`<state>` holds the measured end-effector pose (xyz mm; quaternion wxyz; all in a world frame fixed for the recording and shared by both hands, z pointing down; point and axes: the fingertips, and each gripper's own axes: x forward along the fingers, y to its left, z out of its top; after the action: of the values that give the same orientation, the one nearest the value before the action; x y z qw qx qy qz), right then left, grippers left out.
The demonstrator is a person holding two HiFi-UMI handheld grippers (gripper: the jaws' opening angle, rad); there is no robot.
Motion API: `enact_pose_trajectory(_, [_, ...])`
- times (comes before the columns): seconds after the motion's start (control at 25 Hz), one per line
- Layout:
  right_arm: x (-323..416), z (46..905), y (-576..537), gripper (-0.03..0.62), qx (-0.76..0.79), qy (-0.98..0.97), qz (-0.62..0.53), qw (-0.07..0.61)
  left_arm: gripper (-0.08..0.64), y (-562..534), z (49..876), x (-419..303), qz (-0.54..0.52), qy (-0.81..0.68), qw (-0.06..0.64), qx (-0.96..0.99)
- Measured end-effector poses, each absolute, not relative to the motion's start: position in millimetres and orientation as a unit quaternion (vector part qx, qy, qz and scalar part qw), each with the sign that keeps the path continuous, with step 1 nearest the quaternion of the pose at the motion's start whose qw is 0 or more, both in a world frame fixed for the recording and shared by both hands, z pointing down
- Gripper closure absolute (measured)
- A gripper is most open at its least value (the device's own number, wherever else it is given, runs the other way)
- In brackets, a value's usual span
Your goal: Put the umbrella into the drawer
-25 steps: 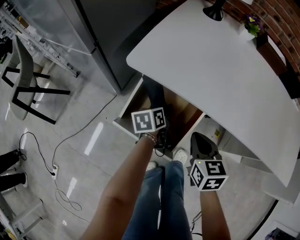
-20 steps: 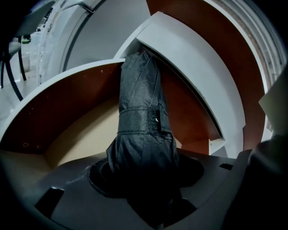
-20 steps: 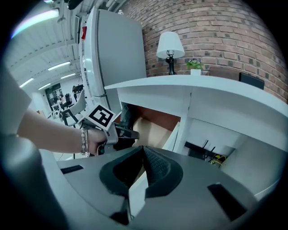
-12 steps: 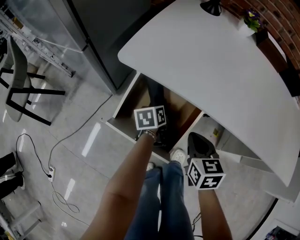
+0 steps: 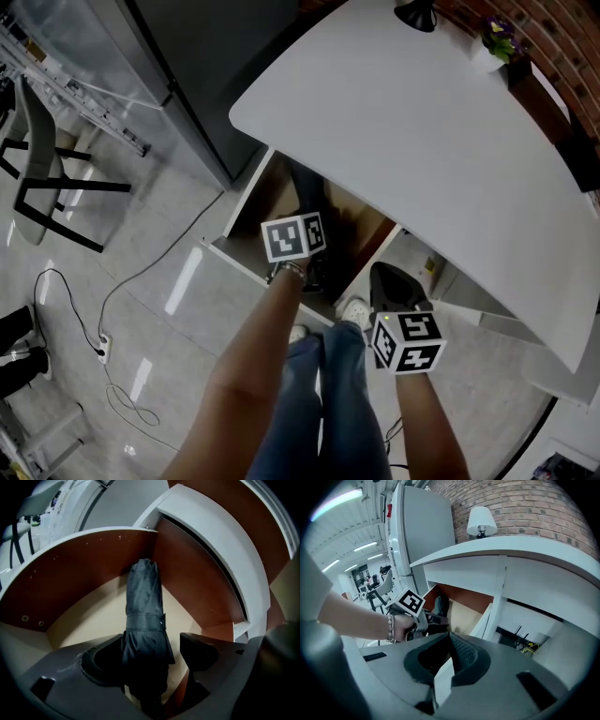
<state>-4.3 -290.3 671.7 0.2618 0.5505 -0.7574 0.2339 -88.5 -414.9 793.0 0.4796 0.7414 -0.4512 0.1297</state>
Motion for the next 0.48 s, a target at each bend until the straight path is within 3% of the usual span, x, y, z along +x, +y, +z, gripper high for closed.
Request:
enact_pose_trajectory(0.16, [-5.7, 664.2, -286.4, 0.592, 0.546, -0.757, 0.239, 0.267, 0.186, -407.3, 781.9, -97.7, 0.15, -0.454, 0.467, 0.744])
enact_pose_trajectory(0.48, [-10.4, 627.1, -279.7, 0.592, 0.54, -0.756, 0.258, 0.264, 0.186, -387.0, 725.5, -105.4, 0.174, -0.444, 0.443, 0.759])
